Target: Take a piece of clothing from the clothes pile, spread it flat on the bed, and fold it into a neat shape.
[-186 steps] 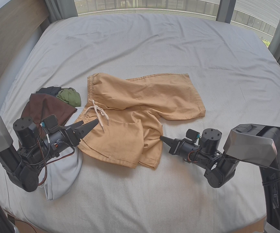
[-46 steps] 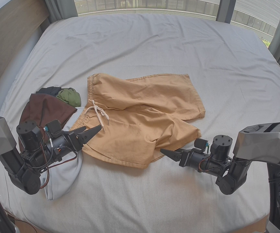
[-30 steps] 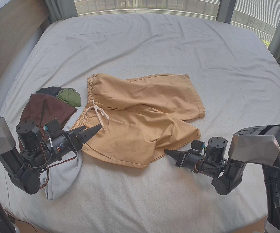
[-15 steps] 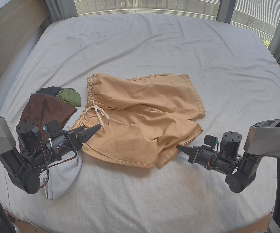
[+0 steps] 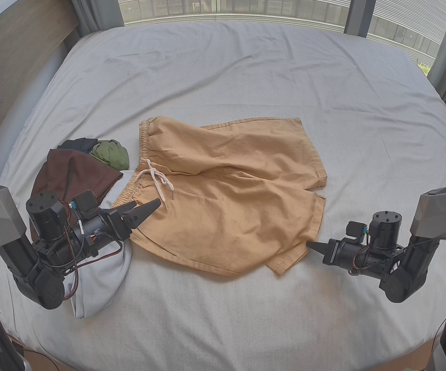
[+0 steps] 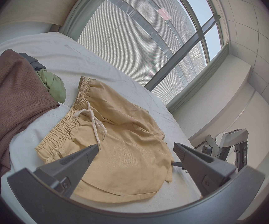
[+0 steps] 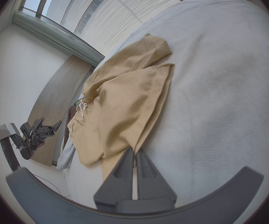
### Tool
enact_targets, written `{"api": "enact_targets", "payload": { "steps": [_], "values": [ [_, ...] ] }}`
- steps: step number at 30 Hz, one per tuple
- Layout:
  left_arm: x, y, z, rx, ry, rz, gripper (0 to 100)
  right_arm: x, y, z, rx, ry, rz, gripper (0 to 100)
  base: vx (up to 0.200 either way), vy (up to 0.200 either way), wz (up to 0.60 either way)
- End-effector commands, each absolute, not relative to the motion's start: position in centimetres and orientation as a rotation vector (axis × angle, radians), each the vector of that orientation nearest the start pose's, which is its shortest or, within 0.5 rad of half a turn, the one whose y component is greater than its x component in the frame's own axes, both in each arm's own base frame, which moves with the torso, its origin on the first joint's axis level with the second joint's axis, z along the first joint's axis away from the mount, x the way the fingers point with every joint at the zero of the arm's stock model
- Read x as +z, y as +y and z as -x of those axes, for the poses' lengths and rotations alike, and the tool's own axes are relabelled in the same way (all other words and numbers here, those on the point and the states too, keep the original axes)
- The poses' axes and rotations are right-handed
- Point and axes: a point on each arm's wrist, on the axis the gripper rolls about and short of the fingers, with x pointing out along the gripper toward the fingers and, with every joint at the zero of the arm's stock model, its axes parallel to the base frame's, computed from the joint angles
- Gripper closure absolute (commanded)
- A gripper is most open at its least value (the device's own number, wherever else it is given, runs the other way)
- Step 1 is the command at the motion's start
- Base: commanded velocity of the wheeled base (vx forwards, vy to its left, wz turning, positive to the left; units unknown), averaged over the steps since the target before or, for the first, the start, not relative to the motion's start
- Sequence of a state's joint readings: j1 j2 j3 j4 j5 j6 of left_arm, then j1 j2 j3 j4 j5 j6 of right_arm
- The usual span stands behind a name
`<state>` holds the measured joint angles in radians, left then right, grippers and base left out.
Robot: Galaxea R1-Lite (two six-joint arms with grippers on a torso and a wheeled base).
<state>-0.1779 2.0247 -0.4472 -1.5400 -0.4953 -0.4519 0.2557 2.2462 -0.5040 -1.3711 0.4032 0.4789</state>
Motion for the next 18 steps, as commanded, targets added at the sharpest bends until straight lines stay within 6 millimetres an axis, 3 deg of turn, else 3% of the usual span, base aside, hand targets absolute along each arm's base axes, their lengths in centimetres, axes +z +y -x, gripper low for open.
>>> {"api": "enact_targets", "payload": {
  "steps": [1,7,18],
  "values": [
    [8.9,-6.5,-29.9,-0.652,0.195,0.442,0,2.0,8.2,-31.3,0.532,0.506,-0.489,100,0.000,0.000,0.00],
    [8.9,-6.5,-29.9,-0.652,0.195,0.442,0,2.0,6.3,-31.8,0.515,0.498,-0.510,100,0.000,0.000,0.00],
    [8.4,-6.4,-30.1,-0.646,0.208,0.442,0,1.7,6.2,-31.5,0.513,0.510,-0.497,100,0.000,0.000,0.00]
  ]
}}
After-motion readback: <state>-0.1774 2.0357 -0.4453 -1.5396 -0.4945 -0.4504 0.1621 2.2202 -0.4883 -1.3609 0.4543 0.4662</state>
